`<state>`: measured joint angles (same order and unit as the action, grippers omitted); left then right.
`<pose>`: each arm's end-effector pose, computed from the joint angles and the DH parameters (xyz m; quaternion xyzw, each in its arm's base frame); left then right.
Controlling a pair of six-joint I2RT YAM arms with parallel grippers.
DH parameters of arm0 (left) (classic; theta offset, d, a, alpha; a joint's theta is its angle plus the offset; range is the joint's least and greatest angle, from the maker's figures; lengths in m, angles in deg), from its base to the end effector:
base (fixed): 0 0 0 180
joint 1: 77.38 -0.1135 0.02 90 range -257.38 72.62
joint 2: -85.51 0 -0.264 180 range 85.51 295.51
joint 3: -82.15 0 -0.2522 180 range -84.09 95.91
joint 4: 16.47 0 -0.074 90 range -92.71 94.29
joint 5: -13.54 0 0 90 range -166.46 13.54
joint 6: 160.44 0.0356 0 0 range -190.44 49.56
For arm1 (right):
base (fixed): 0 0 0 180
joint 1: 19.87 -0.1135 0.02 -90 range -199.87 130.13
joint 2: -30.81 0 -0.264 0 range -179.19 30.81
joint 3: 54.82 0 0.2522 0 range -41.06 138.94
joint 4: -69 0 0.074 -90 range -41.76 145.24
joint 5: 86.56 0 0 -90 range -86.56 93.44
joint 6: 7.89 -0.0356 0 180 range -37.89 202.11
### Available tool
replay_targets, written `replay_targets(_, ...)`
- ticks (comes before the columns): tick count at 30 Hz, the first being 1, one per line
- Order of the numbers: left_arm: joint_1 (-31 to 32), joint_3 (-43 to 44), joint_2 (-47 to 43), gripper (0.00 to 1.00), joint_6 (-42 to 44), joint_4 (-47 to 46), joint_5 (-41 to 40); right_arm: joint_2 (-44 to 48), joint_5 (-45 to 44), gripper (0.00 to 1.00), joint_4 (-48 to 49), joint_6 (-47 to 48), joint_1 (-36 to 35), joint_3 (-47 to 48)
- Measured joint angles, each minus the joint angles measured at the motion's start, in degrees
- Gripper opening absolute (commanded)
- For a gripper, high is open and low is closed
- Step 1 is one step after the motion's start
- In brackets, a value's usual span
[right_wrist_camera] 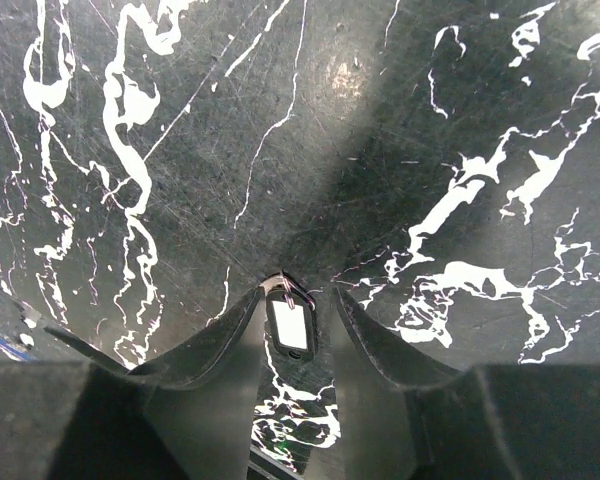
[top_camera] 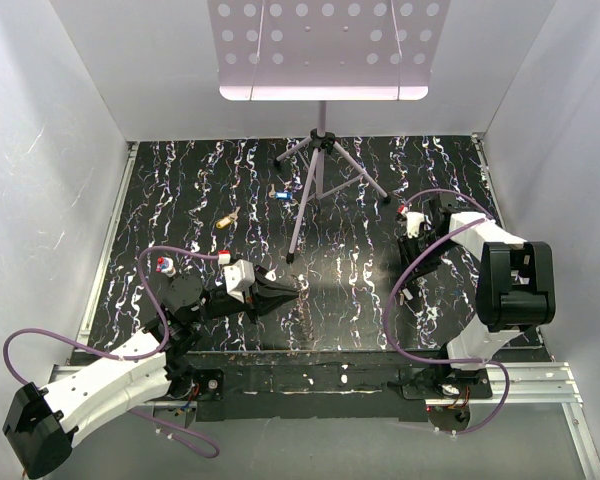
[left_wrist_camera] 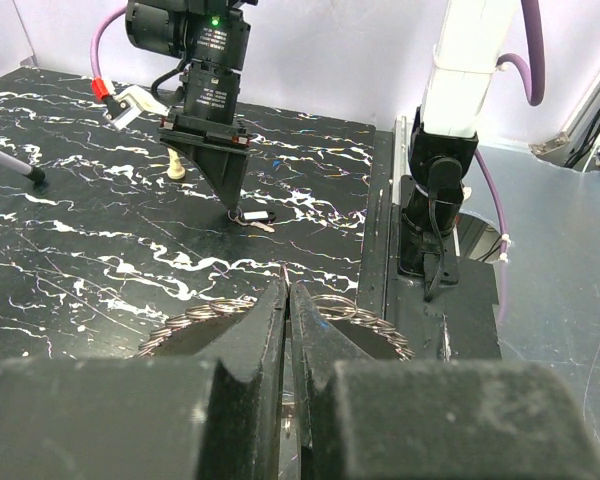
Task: Put the keys on the keyring
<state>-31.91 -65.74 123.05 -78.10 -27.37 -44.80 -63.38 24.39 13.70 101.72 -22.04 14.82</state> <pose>0.1028 -0.1311 0.2604 0.4006 0.5467 -0.4825 0.5548 0.2869 0.0236 0.1664 -0.2008 0.9588 0.1658 0.1134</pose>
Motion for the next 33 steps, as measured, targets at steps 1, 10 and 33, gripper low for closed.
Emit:
replay_targets(1, 0.0, 0.0, 0.0, 0.0, 0.0, 0.0, 0.0, 0.0, 0.0, 0.39, -0.1, 0.0, -0.2, 0.2)
replay_targets(10, 0.0, 0.0, 0.0, 0.0, 0.0, 0.0, -0.2, -2.2, 0.4, 0.35, -0.5, -0.2, -0.2, 1.1)
replay_targets(33, 0.0, 0.0, 0.0, 0.0, 0.0, 0.0, -0.2, -2.8, 1.7, 0.23, -2.0, -0.1, -0.5, 1.1)
